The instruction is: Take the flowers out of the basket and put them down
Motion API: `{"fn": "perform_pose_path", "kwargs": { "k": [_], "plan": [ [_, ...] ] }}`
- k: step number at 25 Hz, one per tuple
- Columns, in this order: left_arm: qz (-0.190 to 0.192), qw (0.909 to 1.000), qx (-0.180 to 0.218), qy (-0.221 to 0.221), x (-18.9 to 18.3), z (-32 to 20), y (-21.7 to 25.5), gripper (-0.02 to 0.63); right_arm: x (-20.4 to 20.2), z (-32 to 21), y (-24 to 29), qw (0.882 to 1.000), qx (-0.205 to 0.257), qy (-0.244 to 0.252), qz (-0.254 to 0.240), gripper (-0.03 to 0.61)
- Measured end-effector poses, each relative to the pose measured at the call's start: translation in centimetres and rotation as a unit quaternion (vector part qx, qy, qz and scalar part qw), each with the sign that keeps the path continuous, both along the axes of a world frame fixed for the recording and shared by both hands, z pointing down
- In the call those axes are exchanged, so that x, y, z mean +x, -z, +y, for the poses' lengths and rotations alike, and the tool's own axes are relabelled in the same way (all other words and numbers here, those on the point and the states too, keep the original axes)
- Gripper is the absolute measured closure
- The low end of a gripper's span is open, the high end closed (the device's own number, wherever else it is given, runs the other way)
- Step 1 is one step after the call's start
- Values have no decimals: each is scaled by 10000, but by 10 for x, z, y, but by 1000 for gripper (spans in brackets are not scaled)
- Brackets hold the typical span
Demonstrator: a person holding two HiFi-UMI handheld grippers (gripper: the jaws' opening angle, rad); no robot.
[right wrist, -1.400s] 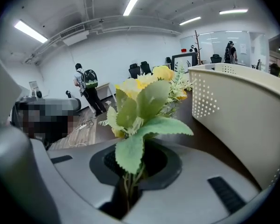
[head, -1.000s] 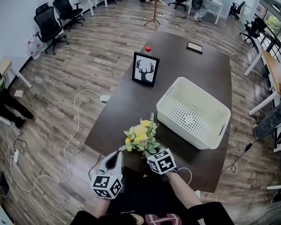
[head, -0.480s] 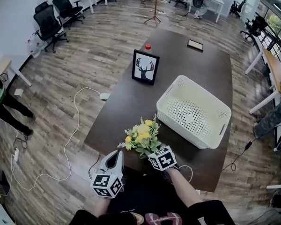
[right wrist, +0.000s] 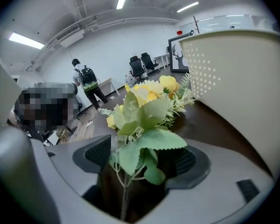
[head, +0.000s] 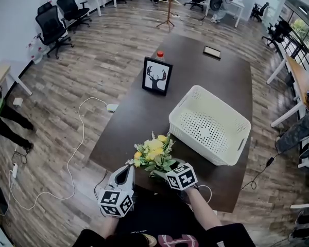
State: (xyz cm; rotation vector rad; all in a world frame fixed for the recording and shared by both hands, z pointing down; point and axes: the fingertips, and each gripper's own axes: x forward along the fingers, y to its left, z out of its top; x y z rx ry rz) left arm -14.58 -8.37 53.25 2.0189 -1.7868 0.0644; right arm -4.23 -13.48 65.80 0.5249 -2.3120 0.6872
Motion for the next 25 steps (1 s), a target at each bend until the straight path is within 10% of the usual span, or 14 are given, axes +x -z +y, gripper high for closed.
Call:
{"fn": "perform_pose_path", "kwargs": {
  "k": [25],
  "plan": [
    [167, 9994, 71, -287, 32, -5, -2, 606, 66, 6, 93, 9881, 800, -977, -880, 185]
  ]
}}
